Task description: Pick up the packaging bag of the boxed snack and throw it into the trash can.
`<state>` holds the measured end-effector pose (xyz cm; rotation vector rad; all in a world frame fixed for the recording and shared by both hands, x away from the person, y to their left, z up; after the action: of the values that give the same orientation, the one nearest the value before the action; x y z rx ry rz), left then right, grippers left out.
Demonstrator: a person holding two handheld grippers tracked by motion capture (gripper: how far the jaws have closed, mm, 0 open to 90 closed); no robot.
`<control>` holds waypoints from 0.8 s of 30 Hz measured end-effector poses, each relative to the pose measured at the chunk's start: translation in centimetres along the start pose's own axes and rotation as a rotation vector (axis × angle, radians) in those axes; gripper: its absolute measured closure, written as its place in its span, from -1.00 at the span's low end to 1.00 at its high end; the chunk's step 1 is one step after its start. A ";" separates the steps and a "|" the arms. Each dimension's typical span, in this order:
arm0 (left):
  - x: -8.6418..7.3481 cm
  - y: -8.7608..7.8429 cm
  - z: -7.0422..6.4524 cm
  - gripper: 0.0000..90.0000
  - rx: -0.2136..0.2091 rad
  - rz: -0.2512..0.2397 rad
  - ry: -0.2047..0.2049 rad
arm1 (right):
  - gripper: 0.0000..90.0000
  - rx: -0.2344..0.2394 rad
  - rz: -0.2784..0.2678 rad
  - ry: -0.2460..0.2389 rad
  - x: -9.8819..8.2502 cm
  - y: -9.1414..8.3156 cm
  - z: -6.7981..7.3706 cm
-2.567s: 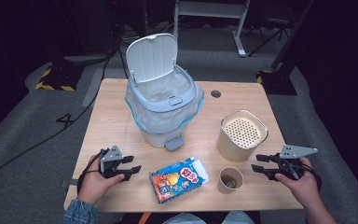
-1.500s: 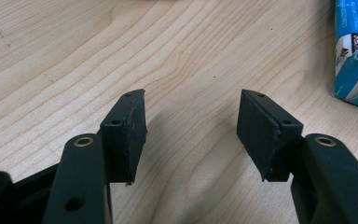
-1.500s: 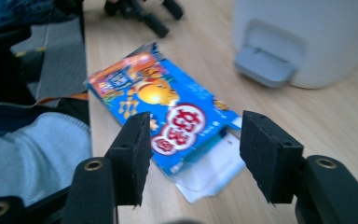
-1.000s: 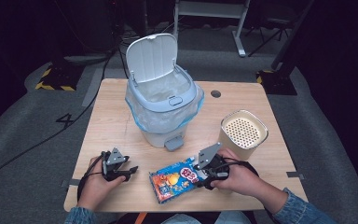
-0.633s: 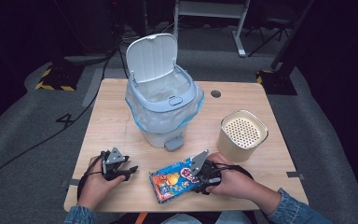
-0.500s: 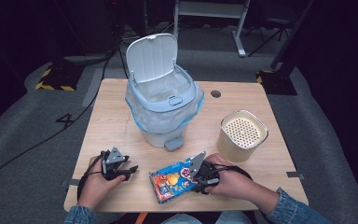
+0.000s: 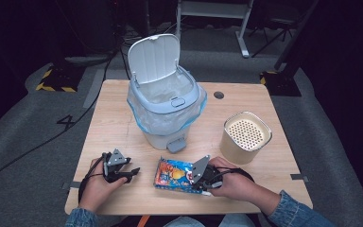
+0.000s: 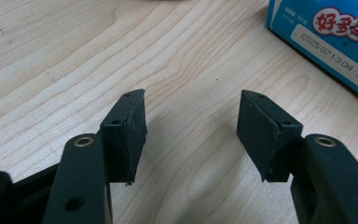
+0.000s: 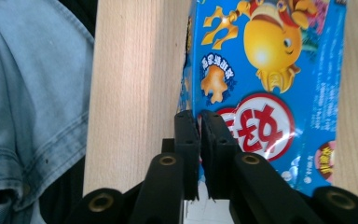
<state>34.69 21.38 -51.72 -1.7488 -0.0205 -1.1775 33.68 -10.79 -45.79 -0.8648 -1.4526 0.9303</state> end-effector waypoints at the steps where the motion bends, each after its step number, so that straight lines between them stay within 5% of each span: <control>1: 0.0 0.0 0.0 -0.05 0.000 0.000 -0.002 | 0.95 -0.005 -0.015 0.000 0.1 -0.2 0.1; 12: 0.0 0.0 0.0 -0.05 -0.006 -0.001 -0.009 | 1.00 0.065 -0.200 0.095 0.5 -3.6 -0.1; 24: 0.0 0.0 0.1 -0.05 -0.006 -0.001 -0.012 | 1.00 0.133 -0.434 0.222 -1.4 -7.6 -1.2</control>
<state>34.72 21.43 -51.71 -1.7617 -0.0248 -1.1693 34.95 -15.09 -39.36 -0.5060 -1.2987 0.5765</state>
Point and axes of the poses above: each handheld gripper's, and its own axes: y roughly forward along the jaws, x roughly out of its top, z roughly to its left, the point moved 2 cm from there along y, roughly forward along the jaws, and after that the axes turned 1 degree about z, right-handed, at the moved point
